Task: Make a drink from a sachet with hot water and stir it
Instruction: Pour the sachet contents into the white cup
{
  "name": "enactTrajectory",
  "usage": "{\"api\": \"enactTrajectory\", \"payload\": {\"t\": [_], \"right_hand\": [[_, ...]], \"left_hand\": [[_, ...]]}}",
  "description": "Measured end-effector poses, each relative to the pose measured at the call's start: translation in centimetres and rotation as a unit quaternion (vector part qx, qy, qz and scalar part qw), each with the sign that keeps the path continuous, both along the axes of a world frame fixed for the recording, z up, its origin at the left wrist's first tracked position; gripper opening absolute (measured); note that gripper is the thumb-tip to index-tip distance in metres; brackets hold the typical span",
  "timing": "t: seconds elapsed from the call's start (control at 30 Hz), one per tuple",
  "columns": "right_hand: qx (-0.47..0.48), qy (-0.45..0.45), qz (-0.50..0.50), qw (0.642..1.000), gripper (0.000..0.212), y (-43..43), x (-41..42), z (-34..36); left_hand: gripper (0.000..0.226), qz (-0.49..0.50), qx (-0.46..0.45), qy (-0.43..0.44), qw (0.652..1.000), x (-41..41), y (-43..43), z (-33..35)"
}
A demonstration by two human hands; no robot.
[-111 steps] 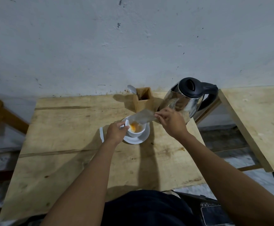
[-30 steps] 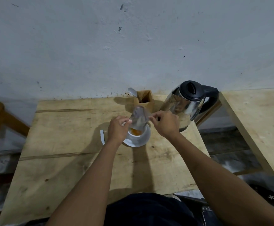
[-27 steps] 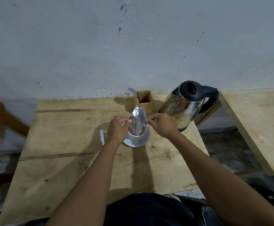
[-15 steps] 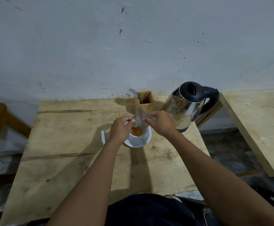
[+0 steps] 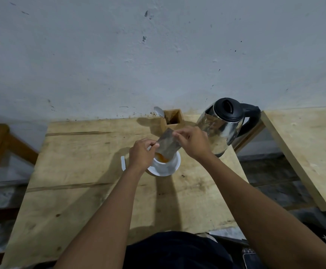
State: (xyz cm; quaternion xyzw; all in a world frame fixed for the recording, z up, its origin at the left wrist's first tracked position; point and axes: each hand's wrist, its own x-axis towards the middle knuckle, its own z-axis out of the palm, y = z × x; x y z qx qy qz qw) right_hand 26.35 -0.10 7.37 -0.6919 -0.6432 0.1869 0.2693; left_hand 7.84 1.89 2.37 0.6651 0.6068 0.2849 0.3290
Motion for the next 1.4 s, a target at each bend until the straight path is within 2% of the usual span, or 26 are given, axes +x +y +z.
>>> {"api": "enactTrajectory", "payload": {"t": [0.17, 0.37, 0.47, 0.53, 0.6, 0.7, 0.77, 0.87, 0.97, 1.03, 1.13, 1.27, 1.4], "right_hand": [[0.009, -0.054, 0.006, 0.998, 0.012, 0.5, -0.3, 0.3], [-0.044, 0.005, 0.006, 0.999, 0.024, 0.6, 0.1, 0.6], [-0.075, 0.025, 0.024, 0.997, 0.018, 0.5, -0.1, 0.5], [-0.068, 0.065, 0.009, 0.996, 0.015, 0.4, -0.2, 0.2], [-0.058, 0.136, -0.023, 0.989, 0.018, 0.5, -0.2, -0.2], [-0.048, 0.242, -0.066, 0.967, 0.034, 0.3, -0.5, -0.6], [-0.057, 0.311, -0.091, 0.944, 0.03, -0.1, -0.8, -0.6], [-0.078, 0.36, -0.102, 0.924, 0.026, -0.6, -1.3, -1.0], [-0.072, 0.335, -0.091, 0.935, 0.028, -0.9, -1.6, -1.3], [-0.081, 0.304, -0.077, 0.946, 0.03, -0.9, -1.8, -1.9], [-0.116, 0.205, -0.063, 0.97, 0.036, -0.9, -2.3, -3.2], [-0.184, 0.046, -0.003, 0.982, 0.059, -0.9, -3.5, -4.4], [-0.221, -0.033, 0.026, 0.974, 0.094, -0.7, -4.9, -4.8]], "left_hand": [[0.015, -0.002, 0.02, 0.003, 1.0, 0.1, 0.2, 0.1], [0.014, -0.026, 0.008, -0.014, 1.0, 0.0, 0.3, 0.1], [0.013, -0.04, 0.008, -0.015, 0.999, 0.3, 0.5, 0.6], [0.015, -0.008, -0.023, -0.061, 0.998, 0.3, 0.4, 0.7], [0.029, 0.048, -0.103, -0.137, 0.984, 0.2, 0.1, 0.8], [0.041, 0.07, -0.209, -0.194, 0.956, -0.1, -0.3, 0.7], [0.039, 0.054, -0.237, -0.215, 0.946, -0.2, -0.4, 0.7], [0.032, 0.068, -0.218, -0.201, 0.952, -0.2, -0.2, 0.8], [0.023, 0.094, -0.17, -0.181, 0.964, -0.4, 0.2, 1.4], [0.02, 0.108, -0.127, -0.131, 0.977, -0.9, 0.5, 1.9], [0.014, 0.116, -0.093, -0.06, 0.987, -2.5, 1.0, 1.8], [0.012, 0.118, -0.07, 0.012, 0.99, -5.4, 1.8, 0.7], [0.018, 0.113, -0.073, 0.179, 0.975, -8.4, 2.0, 0.5]]}}
